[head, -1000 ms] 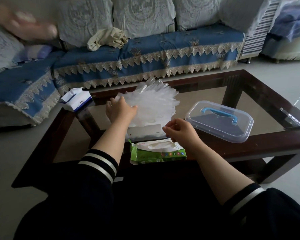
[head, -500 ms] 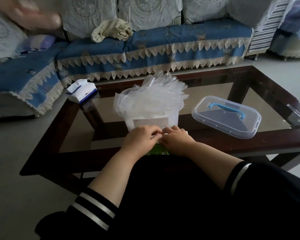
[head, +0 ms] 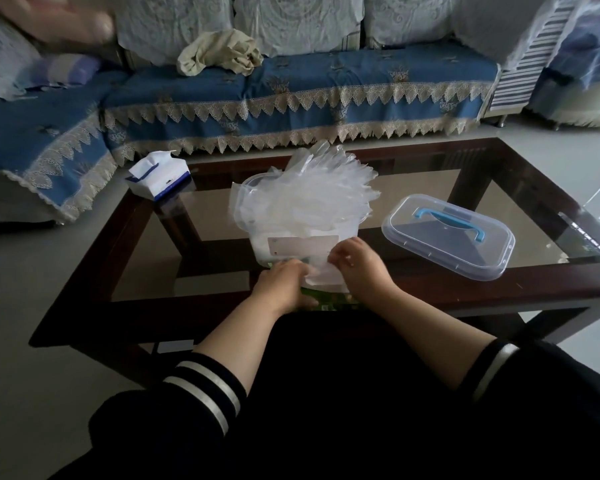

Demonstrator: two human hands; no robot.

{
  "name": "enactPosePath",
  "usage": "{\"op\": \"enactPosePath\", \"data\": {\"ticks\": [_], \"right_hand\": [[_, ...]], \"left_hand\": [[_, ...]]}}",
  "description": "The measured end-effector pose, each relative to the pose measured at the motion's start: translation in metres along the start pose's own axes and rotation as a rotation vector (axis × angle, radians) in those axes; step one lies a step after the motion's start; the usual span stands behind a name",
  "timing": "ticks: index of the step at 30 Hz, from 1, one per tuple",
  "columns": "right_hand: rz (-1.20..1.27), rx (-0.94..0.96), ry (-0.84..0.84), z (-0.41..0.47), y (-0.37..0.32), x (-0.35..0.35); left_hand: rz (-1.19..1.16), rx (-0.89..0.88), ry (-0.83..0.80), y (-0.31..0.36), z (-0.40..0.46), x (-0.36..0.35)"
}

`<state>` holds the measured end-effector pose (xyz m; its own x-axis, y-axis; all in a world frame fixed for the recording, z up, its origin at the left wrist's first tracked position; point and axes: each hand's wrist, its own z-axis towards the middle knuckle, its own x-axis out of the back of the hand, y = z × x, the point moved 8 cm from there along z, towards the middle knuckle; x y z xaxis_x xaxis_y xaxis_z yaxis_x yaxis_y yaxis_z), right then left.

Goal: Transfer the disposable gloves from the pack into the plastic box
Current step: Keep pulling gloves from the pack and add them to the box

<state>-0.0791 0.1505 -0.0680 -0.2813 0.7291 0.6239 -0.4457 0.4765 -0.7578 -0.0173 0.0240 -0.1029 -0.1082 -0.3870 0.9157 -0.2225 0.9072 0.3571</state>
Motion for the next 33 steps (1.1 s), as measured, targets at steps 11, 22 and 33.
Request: {"op": "enactPosePath", "data": {"ticks": [11,22,33], "right_hand": [[0.81,-0.108,0.353,-0.014,-0.049,0.117],[0.379,0.243,0.64,0.046,-0.118,0.176],[-0.529,0.491,-0.061,0.101,-0.117,0.015]], "left_hand": [[0.153,-0.062,0.004,0.001,-0.001,0.001],[0.167,-0.096,0.058,0.009,-0.008,0.007],[0.059,-0.118,0.04,0.006,-0.008,0.003]]}}
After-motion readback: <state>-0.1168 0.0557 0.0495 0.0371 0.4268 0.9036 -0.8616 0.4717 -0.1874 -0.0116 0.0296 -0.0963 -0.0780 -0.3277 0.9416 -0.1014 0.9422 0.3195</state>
